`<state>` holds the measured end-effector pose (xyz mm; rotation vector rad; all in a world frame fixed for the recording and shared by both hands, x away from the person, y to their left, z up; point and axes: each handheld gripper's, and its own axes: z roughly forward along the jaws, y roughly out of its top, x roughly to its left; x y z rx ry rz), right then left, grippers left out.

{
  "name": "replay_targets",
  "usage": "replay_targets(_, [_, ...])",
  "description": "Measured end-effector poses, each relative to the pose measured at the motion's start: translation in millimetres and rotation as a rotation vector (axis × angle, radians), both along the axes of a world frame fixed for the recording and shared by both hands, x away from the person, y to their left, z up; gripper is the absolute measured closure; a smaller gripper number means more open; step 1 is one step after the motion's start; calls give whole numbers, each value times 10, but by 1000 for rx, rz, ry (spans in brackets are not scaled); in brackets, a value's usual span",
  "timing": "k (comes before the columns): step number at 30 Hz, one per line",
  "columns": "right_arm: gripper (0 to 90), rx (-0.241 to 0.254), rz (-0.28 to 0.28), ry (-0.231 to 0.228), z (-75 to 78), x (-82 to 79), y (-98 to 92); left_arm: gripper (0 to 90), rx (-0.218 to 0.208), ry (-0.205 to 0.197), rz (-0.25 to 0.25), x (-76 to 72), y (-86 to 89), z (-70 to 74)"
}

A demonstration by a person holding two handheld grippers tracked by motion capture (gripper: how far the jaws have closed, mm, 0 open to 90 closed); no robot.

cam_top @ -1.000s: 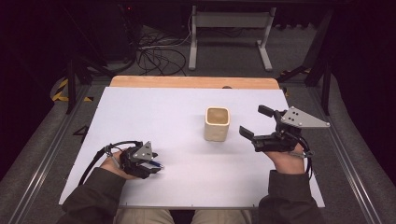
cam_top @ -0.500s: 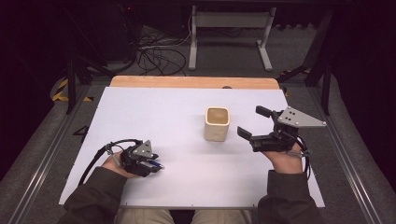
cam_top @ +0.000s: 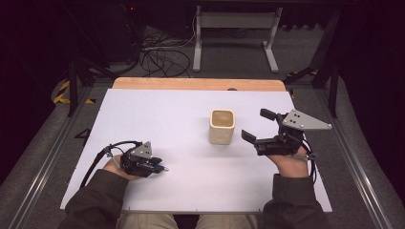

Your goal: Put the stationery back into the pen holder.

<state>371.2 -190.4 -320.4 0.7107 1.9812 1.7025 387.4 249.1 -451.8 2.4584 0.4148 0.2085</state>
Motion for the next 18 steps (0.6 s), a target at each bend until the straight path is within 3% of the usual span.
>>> replay_targets(7, [32,-7,3,1,-2,5,8,798,19,-32,-18,-38,-34,10])
replay_targets(13, [34,-8,5,2,-5,8,15,799,48,-54,2,-53,-55,38])
replay_targets(16, [35,-6,4,3,-5,8,17,799,18,-71,30,-56,-34,77])
replay_targets(17, [36,-2,5,7,-7,8,23,799,-3,-79,37,-54,-25,97])
replay_targets(18, [36,-5,5,5,-8,10,26,799,-54,-96,62,-57,0,148])
